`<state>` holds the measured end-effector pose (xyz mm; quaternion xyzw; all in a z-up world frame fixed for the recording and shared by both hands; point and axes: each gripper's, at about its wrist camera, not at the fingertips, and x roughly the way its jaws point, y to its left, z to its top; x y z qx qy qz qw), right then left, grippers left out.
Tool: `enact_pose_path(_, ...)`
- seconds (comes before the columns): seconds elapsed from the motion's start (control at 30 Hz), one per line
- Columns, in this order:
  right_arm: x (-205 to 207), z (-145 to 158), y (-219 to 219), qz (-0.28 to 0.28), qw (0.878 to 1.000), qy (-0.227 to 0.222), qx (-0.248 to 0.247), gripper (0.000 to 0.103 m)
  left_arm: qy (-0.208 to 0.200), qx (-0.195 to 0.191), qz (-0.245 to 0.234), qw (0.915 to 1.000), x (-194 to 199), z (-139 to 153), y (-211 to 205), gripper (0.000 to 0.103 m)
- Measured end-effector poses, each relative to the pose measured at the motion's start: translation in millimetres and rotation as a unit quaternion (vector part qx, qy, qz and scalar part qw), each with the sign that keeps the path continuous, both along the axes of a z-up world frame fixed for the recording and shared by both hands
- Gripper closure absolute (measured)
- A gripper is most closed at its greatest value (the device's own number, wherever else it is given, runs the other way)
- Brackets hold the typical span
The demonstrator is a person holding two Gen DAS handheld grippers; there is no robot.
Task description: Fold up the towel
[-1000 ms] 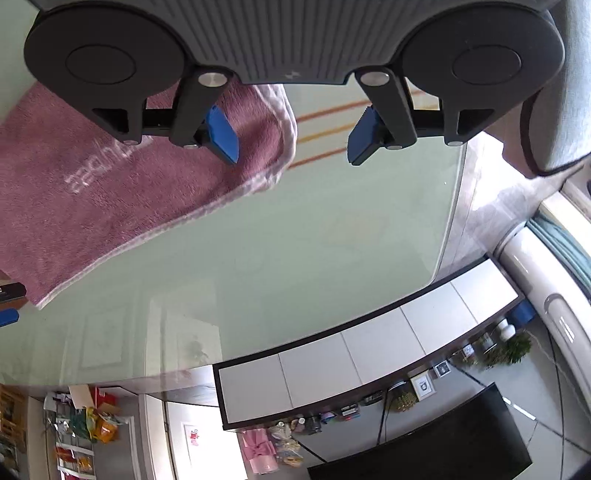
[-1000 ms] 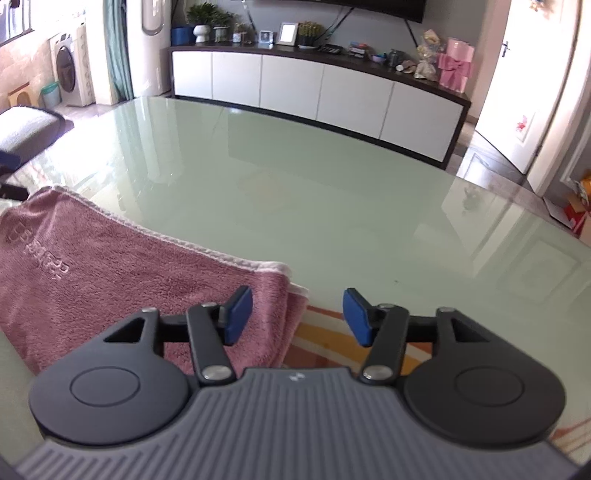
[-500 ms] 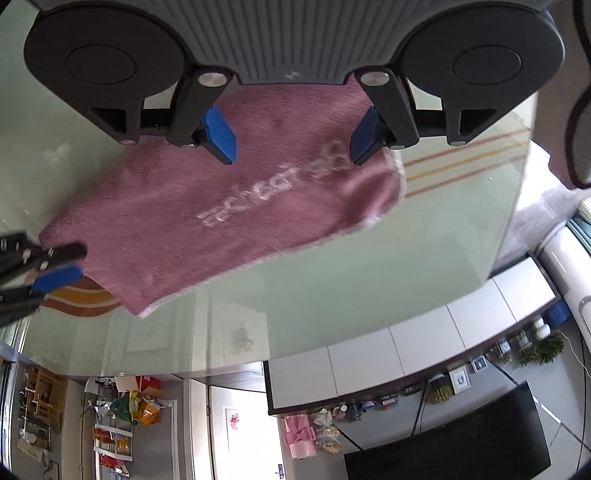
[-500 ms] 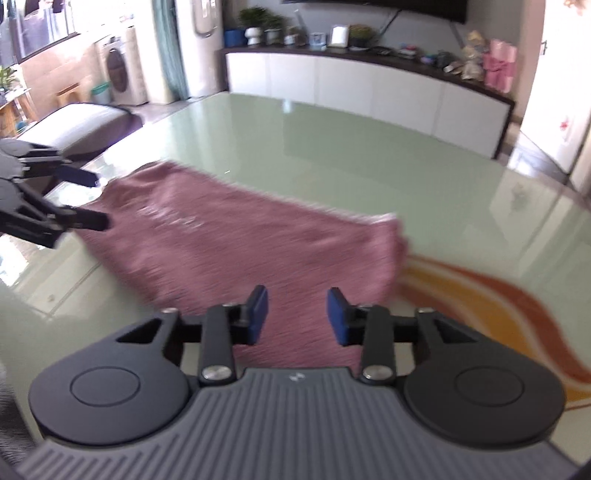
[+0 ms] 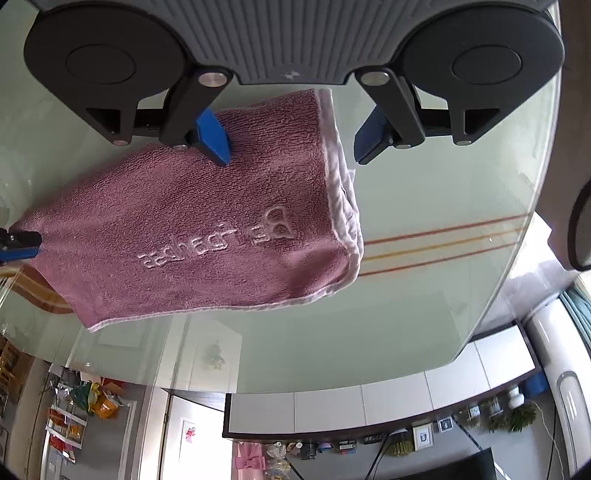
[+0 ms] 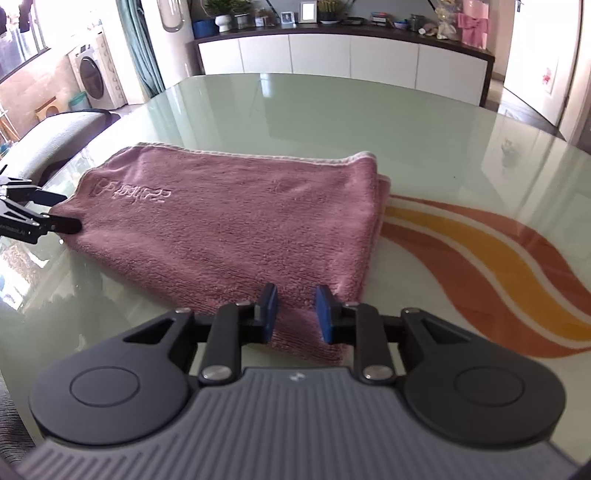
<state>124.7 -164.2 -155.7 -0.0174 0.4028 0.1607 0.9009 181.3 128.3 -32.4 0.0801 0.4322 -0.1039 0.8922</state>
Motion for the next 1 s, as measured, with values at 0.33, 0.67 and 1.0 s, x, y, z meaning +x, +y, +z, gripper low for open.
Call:
enact_pose_path(0.33,5,15,77,0.054,0.998,-0.028,0.028,0.072,-0.054,-0.030,-0.025,0.9978,-4,26,-56,0.029)
enact_pose_path(0.67,4,-5,69,0.063,0.998,-0.008,0.012,0.072,-0.016,-0.017,-0.012,0.9996,-4,-10,-39,0.026)
enact_pose_path(1.0,1,-3,0,-0.024,1.000,0.008,0.001,0.073,-0.016,0.001,-0.008,0.9998,-1,-3,-18,0.025)
